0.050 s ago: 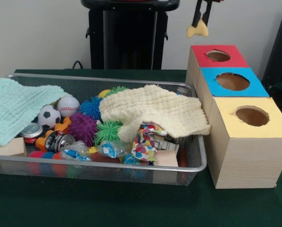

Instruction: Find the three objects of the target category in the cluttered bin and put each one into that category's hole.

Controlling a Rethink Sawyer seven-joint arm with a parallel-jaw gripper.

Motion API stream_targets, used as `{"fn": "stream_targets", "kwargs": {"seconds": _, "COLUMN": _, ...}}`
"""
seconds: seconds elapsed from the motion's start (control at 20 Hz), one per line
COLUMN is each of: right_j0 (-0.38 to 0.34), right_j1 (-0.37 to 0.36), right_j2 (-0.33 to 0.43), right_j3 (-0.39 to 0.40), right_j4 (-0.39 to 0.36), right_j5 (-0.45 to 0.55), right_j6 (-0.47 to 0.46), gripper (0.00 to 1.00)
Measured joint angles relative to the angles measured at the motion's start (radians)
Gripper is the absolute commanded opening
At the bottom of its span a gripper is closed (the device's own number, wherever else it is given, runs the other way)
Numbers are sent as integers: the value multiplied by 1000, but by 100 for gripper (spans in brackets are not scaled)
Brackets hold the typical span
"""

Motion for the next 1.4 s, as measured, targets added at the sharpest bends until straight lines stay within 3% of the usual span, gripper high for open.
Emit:
{"fn": "stream_targets", "kwargs": {"seconds": 0.25, "right_j0": 41, "right_j1": 7, "right_j2": -13, "right_j3": 52, "right_j4": 41, "right_j5": -8, "right_j6": 54, "gripper": 0}}
{"fn": "stream_targets", "kwargs": {"seconds": 0.5, "right_j0": 8, "right_j1": 23, "right_j2": -4, "right_j3": 105, "right_j4": 70, "right_j5": -55, "right_j6": 75, "gripper": 0}}
{"fn": "stream_targets", "kwargs": {"seconds": 0.75, "right_j0": -63, "right_j1": 70, "right_j2": 25, "right_j3": 152, "right_j4": 95, "right_j5": -172, "right_j6": 76, "gripper": 0}}
{"fn": "stream_targets", "kwargs": {"seconds": 0.95, "right_j0": -57, "right_j1": 116, "right_j2": 30, "right_j3": 168, "right_j4": 128, "right_j5": -241, "right_j6": 76, "gripper": 0}}
{"fn": "stream_targets", "kwargs": {"seconds": 1.4, "right_j0": 142, "right_j1": 155, "right_j2": -48, "right_j3": 152, "right_j4": 199, "right_j5": -204, "right_j6": 77, "gripper": 0}}
